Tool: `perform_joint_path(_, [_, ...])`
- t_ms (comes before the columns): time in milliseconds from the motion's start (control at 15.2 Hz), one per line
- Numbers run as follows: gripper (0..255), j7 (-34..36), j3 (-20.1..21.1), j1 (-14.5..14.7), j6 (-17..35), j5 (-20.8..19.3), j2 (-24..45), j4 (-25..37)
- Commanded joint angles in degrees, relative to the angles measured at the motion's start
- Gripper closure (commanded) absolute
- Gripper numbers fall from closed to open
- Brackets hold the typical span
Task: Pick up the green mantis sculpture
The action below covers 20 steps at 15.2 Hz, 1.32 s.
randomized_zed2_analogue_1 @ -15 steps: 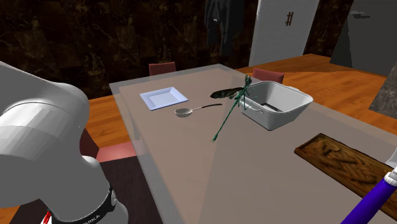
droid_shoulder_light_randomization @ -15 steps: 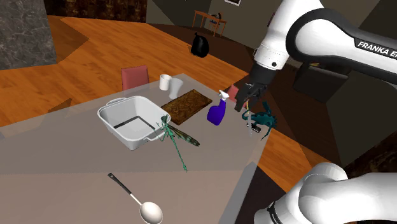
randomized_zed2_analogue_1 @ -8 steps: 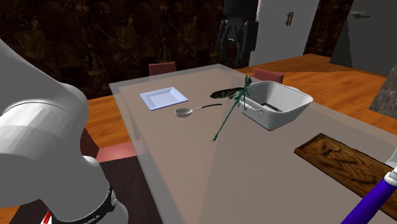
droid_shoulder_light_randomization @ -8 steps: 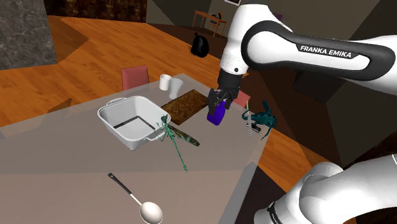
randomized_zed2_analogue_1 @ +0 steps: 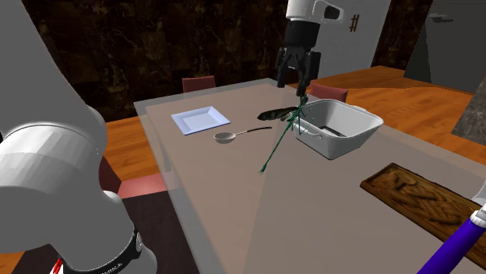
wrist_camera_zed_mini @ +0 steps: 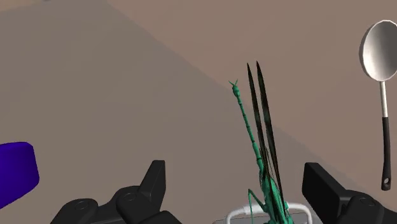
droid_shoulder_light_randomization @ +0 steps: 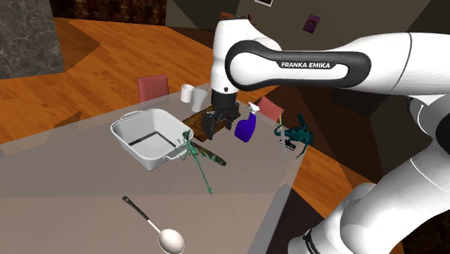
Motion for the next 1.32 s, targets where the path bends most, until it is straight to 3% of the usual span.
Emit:
perform_joint_path(0, [0, 1.42, 1.05, 0.76, 0.36, -1.71, 5.13, 3.43])
perform_joint_path(330, [0, 4.18, 2.39, 3.22, -0.12, -5.53, 15.57, 11.27])
perform_joint_path(924, [0, 4.81, 2.17, 3.33, 5.18, -6.26, 17.3, 7.57])
perform_joint_path(990, [255, 4.81, 2.17, 3.33, 5.22, -6.24, 17.24, 7.47])
perform_joint_path(1254, [255, 4.82, 2.18, 3.34, 5.25, -6.24, 17.23, 7.43])
